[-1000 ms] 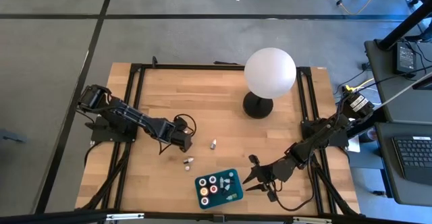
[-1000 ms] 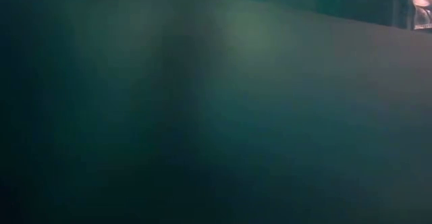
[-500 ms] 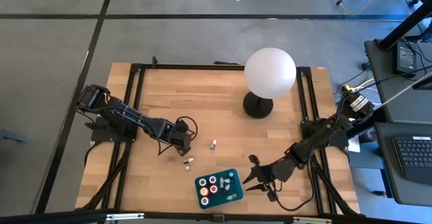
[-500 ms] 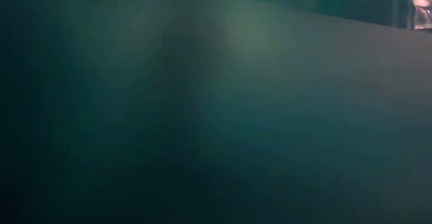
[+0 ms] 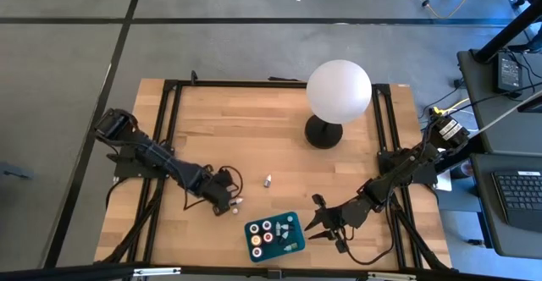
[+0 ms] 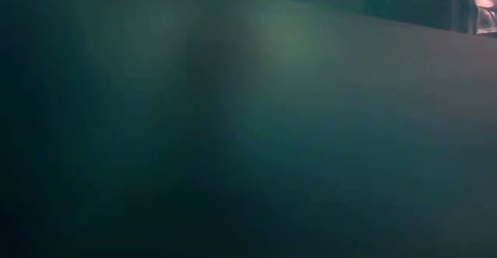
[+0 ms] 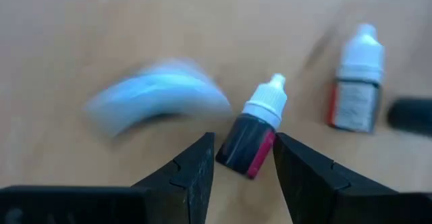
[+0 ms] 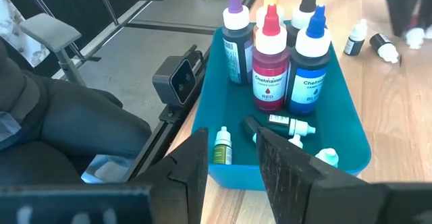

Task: Pick & Place food coloring
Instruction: Put the small green food coloring bottle into the blue bin

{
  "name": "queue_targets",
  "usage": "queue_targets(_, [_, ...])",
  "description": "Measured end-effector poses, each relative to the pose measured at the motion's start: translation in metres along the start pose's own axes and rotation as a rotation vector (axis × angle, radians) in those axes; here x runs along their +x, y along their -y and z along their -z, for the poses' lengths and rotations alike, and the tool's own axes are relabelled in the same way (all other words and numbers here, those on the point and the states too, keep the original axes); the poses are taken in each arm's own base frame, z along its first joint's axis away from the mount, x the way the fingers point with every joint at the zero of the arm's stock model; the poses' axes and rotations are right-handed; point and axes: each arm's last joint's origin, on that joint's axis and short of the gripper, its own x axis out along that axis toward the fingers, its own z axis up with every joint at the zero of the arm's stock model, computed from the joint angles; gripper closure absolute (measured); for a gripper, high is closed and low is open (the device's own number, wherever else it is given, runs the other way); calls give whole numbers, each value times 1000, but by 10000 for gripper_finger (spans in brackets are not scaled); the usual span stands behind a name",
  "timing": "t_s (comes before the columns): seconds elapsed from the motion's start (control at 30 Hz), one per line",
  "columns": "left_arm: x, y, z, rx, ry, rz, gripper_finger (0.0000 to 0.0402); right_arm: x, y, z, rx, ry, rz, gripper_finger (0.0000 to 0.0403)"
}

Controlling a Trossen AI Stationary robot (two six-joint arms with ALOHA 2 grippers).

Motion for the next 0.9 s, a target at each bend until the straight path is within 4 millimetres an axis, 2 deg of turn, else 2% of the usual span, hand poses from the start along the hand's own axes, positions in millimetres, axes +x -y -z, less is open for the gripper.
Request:
queue_targets(0.2, [-3, 12, 17, 107, 71, -3, 255, 0, 0, 0, 0, 0, 0, 274])
queue_targets(0.4, [-4, 15, 22, 132, 81, 6, 265, 0, 0, 0, 0, 0, 0, 274])
queue_targets(0.7, [-10, 24, 18, 180, 97, 41, 319, 0, 0, 0, -2, 0, 0, 274])
queue_targets(0.9, [-9, 22, 15, 131, 118, 29, 347, 0, 0, 0, 0, 0, 0, 274])
